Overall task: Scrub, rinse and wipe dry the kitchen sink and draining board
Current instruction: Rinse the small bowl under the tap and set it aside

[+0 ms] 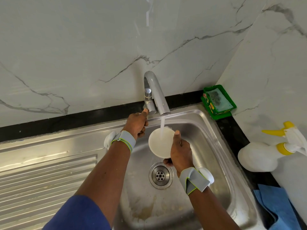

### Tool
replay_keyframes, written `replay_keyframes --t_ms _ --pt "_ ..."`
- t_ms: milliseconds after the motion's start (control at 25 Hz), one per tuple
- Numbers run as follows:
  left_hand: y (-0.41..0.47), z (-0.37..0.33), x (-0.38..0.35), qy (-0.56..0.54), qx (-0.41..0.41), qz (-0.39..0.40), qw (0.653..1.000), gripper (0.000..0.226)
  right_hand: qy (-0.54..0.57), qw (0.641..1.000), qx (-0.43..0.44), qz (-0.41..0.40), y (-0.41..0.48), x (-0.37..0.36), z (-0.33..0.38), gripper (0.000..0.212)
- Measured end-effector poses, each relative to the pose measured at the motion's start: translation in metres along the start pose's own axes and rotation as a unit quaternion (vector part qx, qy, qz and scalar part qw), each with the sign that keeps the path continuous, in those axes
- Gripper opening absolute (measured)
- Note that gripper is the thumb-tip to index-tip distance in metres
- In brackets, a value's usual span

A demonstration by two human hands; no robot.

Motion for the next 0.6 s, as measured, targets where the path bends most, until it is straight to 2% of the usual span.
replay_keyframes --t_ms 240,320,360,480,520,600 --pt "0.0 -0.007 0.004 0.002 -0.027 -0.026 0.999 0.044 0.01 1.0 0.005 -0.001 0.003 0.003 0.001 0.062" --pt "-0.006 -0.02 0.005 0.08 -0.074 -0.092 0.99 0.04 0.016 1.0 0.005 0.001 0.004 0.003 0.0 0.062" --pt "-0.013 -0.029 0.003 0.158 -0.106 -0.144 0.971 0.035 0.014 1.0 0.005 0.002 0.005 0.003 -0.001 0.062" --pt "-0.041 -0.054 -0.01 0.349 -0.204 -0.267 0.875 0.024 0.006 1.0 -0.001 0.004 0.007 0.004 -0.005 0.062" --pt "-0.045 -0.057 -0.013 0.382 -0.226 -0.279 0.852 0.025 0.01 1.0 -0.007 0.001 0.01 0.003 -0.006 0.063" --pt "-0.051 -0.054 -0.016 0.419 -0.241 -0.281 0.829 0.028 0.027 0.999 -0.031 -0.011 0.018 0.001 -0.01 0.066"
Point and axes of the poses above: each hand's wrist, its own y-axis towards the middle knuckle, its own x-axis out of the back of the hand, z = x × y, the point moved 5 cm from there along y, towards the middle knuckle, and after that the axes turned 14 degrees about x, right-handed, at the moved point
